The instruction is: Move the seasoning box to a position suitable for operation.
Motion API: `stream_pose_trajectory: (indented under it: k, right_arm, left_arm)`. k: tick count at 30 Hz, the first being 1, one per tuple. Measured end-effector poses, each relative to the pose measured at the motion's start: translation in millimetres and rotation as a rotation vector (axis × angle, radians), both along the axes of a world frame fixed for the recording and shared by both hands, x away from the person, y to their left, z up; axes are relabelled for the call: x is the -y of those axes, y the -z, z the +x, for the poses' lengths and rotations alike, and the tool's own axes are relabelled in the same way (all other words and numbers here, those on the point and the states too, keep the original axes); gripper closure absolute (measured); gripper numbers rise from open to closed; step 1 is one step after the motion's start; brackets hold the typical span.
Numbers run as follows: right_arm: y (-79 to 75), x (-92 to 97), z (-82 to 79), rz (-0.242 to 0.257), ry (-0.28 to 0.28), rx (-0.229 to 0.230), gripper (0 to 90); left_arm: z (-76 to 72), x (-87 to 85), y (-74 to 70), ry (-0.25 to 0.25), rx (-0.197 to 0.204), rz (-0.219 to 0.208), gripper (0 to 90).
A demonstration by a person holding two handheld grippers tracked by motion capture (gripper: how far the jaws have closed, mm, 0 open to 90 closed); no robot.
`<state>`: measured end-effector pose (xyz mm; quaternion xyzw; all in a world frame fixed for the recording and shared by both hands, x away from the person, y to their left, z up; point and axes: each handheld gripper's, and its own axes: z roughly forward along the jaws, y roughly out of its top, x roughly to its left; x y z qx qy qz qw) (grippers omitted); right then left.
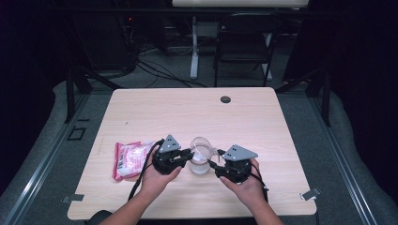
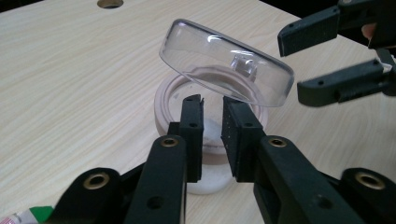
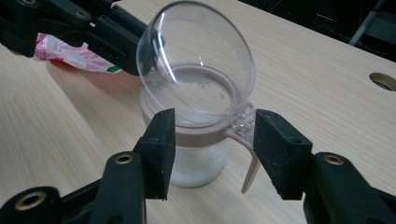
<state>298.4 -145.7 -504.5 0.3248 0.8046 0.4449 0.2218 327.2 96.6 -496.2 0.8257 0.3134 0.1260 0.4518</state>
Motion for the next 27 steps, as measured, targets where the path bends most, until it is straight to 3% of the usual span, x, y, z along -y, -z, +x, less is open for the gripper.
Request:
stream_pose_trajectory:
  k: [9, 27]
  right_arm:
    - [5.5, -11.8, 2.8, -0.042, -0.012, 0.009, 49.6]
    - [2.2, -11.1, -0.8, -0.039, -0.004, 0.042, 54.1]
  left_arm:
    - [-0.3, 0.7, 0.9, -0.01, 0.01, 0.001, 70.1]
    - [9.7, 2.5, 12.4, -0.051, -0.006, 0.02, 62.8]
